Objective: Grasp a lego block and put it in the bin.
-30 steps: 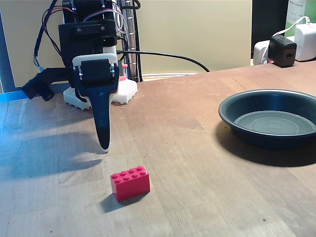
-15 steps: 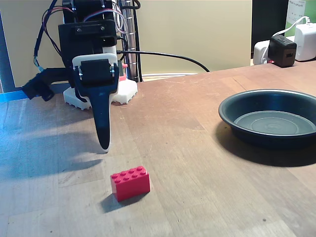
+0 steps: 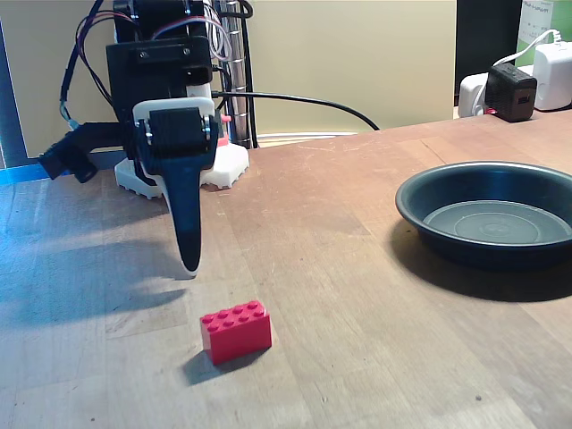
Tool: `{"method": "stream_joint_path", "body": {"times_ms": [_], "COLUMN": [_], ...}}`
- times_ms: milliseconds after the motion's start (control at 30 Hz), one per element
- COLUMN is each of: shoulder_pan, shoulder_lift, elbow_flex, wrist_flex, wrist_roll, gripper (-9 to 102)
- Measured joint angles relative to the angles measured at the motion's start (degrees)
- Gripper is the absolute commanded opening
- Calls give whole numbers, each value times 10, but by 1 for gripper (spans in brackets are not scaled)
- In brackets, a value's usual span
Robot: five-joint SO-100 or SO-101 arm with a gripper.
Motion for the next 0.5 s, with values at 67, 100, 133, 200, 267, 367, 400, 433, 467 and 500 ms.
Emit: {"method": "stream_joint_path", "body": {"times_ms": [67,100,133,200,267,367,400,433,467,500], "shoulder_pan": [-2,-3,-3,-4,-9,-11,-13,-15,-18,-22], "shoulder_lift": [-14,-31,-53,-97,-151,-221,-237,-249,-260,-272], "elbow_flex": [-16,-26,-41,-76,-119,-192,-221,-250,-280,-308], "wrist_flex": [0,0,0,0,8,47,67,89,113,136], "wrist_roll": [-3,-4,-4,-4,-4,-4,-4,-4,-4,-4], "gripper": [1,1,1,1,1,1,1,1,1,1]}}
